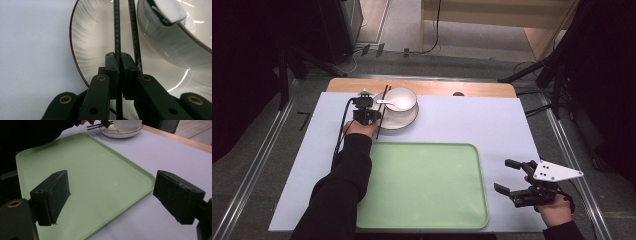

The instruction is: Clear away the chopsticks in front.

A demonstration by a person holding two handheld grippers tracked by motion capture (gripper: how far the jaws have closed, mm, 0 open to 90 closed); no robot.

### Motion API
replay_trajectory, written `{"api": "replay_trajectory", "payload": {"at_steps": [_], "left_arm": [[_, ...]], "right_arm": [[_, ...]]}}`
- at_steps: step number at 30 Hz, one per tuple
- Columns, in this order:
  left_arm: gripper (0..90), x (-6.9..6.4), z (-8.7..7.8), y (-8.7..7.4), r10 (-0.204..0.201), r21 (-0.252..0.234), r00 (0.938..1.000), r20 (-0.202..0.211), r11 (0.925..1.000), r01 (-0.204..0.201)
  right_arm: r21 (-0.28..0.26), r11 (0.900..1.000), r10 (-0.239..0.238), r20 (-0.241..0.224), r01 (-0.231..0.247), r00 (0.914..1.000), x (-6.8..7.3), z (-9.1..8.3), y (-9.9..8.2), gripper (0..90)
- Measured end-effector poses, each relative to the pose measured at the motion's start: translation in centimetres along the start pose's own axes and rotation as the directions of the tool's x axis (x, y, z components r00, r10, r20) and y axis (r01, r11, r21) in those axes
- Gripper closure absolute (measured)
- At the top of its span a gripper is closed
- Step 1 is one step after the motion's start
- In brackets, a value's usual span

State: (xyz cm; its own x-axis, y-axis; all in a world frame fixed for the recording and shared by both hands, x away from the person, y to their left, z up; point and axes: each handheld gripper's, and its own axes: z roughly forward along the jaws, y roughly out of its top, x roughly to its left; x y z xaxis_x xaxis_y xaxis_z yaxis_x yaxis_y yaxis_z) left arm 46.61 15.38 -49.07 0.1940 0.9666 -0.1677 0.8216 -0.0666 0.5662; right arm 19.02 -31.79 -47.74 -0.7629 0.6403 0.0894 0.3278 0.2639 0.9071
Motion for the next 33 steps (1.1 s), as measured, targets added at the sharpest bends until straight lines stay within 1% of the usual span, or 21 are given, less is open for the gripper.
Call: {"api": "replay_trajectory", "payload": {"at_steps": [1,5,6,8,11,13,15,16,17,18,19,20,21,22,25,26,27,29,30,32,33], "left_arm": [[86.0,0.0,0.0,0.0,0.000,0.000,1.0000,0.000,1.0000,0.000],[86.0,0.4,-1.2,0.3,-0.005,-0.015,0.9997,0.022,0.9999,0.006],[86.0,0.7,-1.5,0.4,-0.011,-0.012,0.9994,0.034,0.9999,0.012],[86.0,1.3,-2.1,0.6,-0.032,0.007,0.9964,0.078,0.9995,0.032],[86.0,2.0,-3.1,0.4,-0.036,0.003,0.9952,0.091,0.9993,0.036],[86.0,2.6,-3.9,0.4,-0.043,-0.004,0.9941,0.099,0.9990,0.044],[86.0,3.1,-4.8,0.3,-0.039,-0.011,0.9936,0.106,0.9991,0.040],[86.0,3.3,-5.7,0.1,-0.020,-0.013,0.9941,0.107,0.9997,0.021],[86.0,3.3,-5.7,0.1,-0.020,-0.013,0.9941,0.107,0.9997,0.021],[86.0,3.5,-6.6,-0.2,-0.002,-0.022,0.9938,0.111,0.9998,0.004],[86.0,3.6,-7.1,-0.4,0.007,-0.029,0.9938,0.111,0.9996,-0.003],[86.0,3.6,-7.1,-0.4,0.007,-0.029,0.9938,0.111,0.9996,-0.003],[86.0,3.7,-7.6,-0.6,0.009,-0.039,0.9937,0.111,0.9992,-0.005],[86.0,4.1,-8.3,-0.8,0.010,-0.040,0.9921,0.125,0.9992,-0.005],[86.0,4.2,-9.1,-1.1,0.014,-0.042,0.9915,0.130,0.9991,-0.008],[85.9,4.3,-9.9,-1.5,0.020,-0.043,0.9893,0.145,0.9990,-0.013],[86.0,4.3,-9.9,-1.5,0.020,-0.043,0.9893,0.145,0.9990,-0.013],[85.9,4.3,-10.6,-1.9,0.024,-0.040,0.9872,0.158,0.9991,-0.017],[86.0,4.2,-11.3,-2.4,0.029,-0.039,0.9851,0.169,0.9990,-0.023],[85.9,4.2,-11.6,-2.7,0.034,-0.041,0.9839,0.176,0.9988,-0.027],[86.0,4.1,-12.2,-3.2,0.043,-0.037,0.9809,0.190,0.9986,-0.036]], "right_arm": [[0.000,1.0000,0.000,0.000,0.000,1.0000,0.0,0.0,0.0,14.1],[0.001,1.0000,-0.003,-0.001,0.003,1.0000,0.0,0.0,0.0,14.1],[0.001,1.0000,-0.003,0.000,0.003,1.0000,0.0,0.0,0.0,14.1],[0.001,1.0000,-0.002,-0.003,0.002,1.0000,0.0,0.0,0.0,14.1],[-0.003,1.0000,-0.005,-0.013,0.005,0.9999,0.1,-0.1,-0.1,14.0],[0.000,1.0000,-0.002,-0.009,0.002,1.0000,0.0,-0.1,-0.1,14.0],[0.003,1.0000,0.004,-0.003,-0.004,1.0000,-0.1,-0.1,-0.2,14.0],[0.004,1.0000,0.006,-0.002,-0.006,1.0000,-0.1,-0.1,-0.2,14.0],[0.004,1.0000,0.006,-0.002,-0.006,1.0000,-0.1,-0.1,-0.2,14.0],[0.004,1.0000,0.008,-0.005,-0.008,1.0000,-0.2,-0.2,-0.2,14.0],[0.002,1.0000,0.007,-0.006,-0.007,1.0000,-0.2,-0.2,-0.2,14.0],[0.002,1.0000,0.008,-0.007,-0.008,0.9999,-0.2,-0.2,-0.2,14.0],[0.004,1.0000,0.009,-0.006,-0.009,0.9999,-0.2,-0.1,-0.2,14.0],[0.008,0.9999,0.013,-0.006,-0.012,0.9999,-0.2,-0.1,-0.2,14.0],[0.019,0.9998,0.011,-0.004,-0.011,0.9999,-0.2,0.0,-0.3,14.0],[0.020,0.9997,0.011,-0.004,-0.011,0.9999,-0.2,0.0,-0.3,14.0],[0.020,0.9997,0.011,-0.004,-0.011,0.9999,-0.2,0.0,-0.3,14.0],[0.016,0.9998,0.011,-0.003,-0.011,0.9999,-0.2,0.0,-0.3,14.0],[0.015,0.9998,0.012,-0.001,-0.012,0.9999,-0.2,-0.1,-0.3,14.0],[0.016,0.9998,0.012,0.000,-0.012,0.9999,-0.2,-0.1,-0.3,14.0],[0.017,0.9998,0.011,0.001,-0.011,0.9999,-0.2,-0.1,-0.3,14.0]]}}
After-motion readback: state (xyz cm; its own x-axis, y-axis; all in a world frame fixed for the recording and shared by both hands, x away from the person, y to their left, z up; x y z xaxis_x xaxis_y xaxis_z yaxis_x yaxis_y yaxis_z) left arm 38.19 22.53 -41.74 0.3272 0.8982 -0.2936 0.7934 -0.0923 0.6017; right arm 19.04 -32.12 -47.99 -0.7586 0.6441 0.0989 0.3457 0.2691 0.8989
